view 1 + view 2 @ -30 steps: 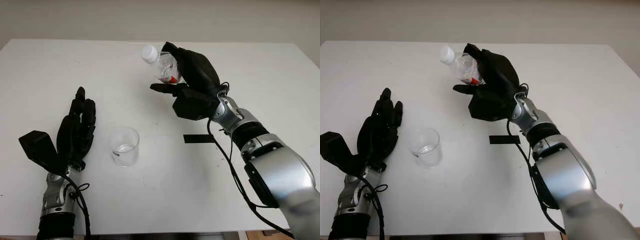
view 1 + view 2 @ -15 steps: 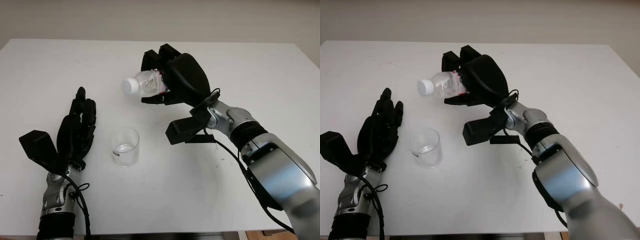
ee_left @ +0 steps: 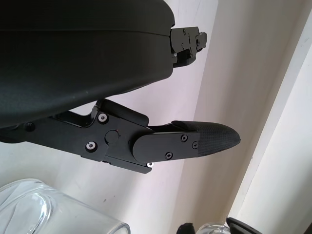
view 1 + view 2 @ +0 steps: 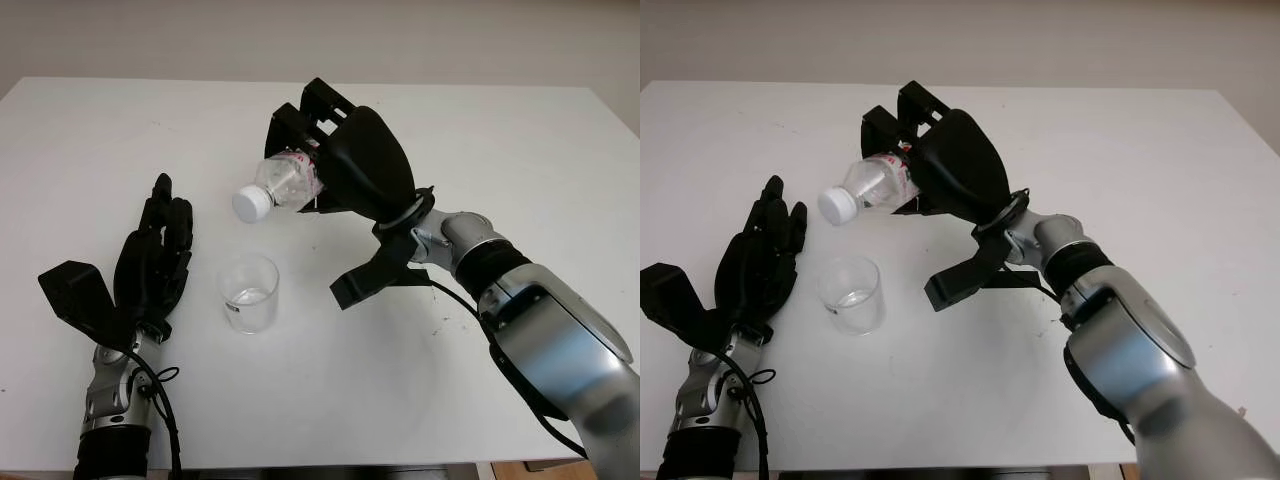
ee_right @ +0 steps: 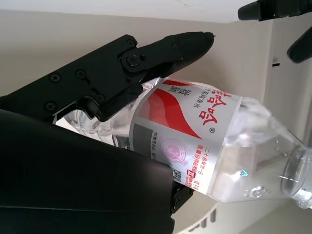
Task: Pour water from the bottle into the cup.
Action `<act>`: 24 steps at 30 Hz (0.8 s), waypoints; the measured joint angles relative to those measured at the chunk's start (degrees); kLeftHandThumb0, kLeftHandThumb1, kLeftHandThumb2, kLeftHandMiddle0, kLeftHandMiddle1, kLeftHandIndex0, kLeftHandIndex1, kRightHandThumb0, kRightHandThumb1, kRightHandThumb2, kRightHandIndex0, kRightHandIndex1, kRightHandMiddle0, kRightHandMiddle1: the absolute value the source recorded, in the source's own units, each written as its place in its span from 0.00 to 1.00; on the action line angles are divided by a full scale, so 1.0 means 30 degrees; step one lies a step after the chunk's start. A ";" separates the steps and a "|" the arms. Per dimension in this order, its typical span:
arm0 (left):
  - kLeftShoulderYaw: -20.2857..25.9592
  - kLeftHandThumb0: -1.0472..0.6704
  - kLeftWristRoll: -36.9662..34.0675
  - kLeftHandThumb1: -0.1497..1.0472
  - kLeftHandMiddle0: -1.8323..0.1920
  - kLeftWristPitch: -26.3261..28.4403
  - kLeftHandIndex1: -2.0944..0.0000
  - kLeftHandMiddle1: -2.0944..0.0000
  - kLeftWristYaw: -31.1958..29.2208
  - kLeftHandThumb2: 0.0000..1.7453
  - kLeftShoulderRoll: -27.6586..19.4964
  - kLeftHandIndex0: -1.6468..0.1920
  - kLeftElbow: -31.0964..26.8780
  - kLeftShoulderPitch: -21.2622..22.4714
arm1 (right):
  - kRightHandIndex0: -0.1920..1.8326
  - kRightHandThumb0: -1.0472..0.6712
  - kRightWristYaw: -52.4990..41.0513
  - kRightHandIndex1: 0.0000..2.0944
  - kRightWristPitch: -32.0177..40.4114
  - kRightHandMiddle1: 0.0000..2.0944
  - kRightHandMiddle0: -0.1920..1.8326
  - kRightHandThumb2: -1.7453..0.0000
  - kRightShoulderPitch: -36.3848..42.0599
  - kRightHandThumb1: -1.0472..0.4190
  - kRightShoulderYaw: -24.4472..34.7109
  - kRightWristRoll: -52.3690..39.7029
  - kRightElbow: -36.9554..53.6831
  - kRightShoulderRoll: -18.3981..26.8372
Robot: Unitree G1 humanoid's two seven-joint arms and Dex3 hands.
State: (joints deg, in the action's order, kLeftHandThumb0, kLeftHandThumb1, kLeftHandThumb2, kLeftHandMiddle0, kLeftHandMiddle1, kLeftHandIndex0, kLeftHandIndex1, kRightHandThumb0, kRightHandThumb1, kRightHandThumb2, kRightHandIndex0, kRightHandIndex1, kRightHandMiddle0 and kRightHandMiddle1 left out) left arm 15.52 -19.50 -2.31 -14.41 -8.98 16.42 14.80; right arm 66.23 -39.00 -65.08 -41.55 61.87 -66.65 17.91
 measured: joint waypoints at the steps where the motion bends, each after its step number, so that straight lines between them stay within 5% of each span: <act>1: -0.0001 0.18 -0.0001 1.00 0.96 0.0000 0.98 0.97 -0.0013 0.25 0.0000 0.95 -0.0023 -0.0020 | 0.71 0.31 0.0139 1.00 0.0014 1.00 0.53 0.81 -0.0094 0.00 -0.0151 0.0144 -0.0012 0.0012; 24: -0.0081 0.19 -0.0038 1.00 0.95 0.0085 0.97 0.97 -0.0108 0.26 0.0004 0.95 -0.0345 -0.0238 | 0.63 0.30 0.3429 1.00 0.4727 1.00 0.39 0.78 -0.1303 0.00 -0.3763 0.3814 -0.0138 0.0374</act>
State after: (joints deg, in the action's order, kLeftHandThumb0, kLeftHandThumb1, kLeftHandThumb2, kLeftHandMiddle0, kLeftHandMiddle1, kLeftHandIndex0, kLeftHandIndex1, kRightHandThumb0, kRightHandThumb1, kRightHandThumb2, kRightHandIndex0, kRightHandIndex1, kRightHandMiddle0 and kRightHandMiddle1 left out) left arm 15.27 -19.61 -2.06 -14.73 -8.97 15.39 14.09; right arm 76.52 -24.82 -68.99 -52.84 73.31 -67.06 19.03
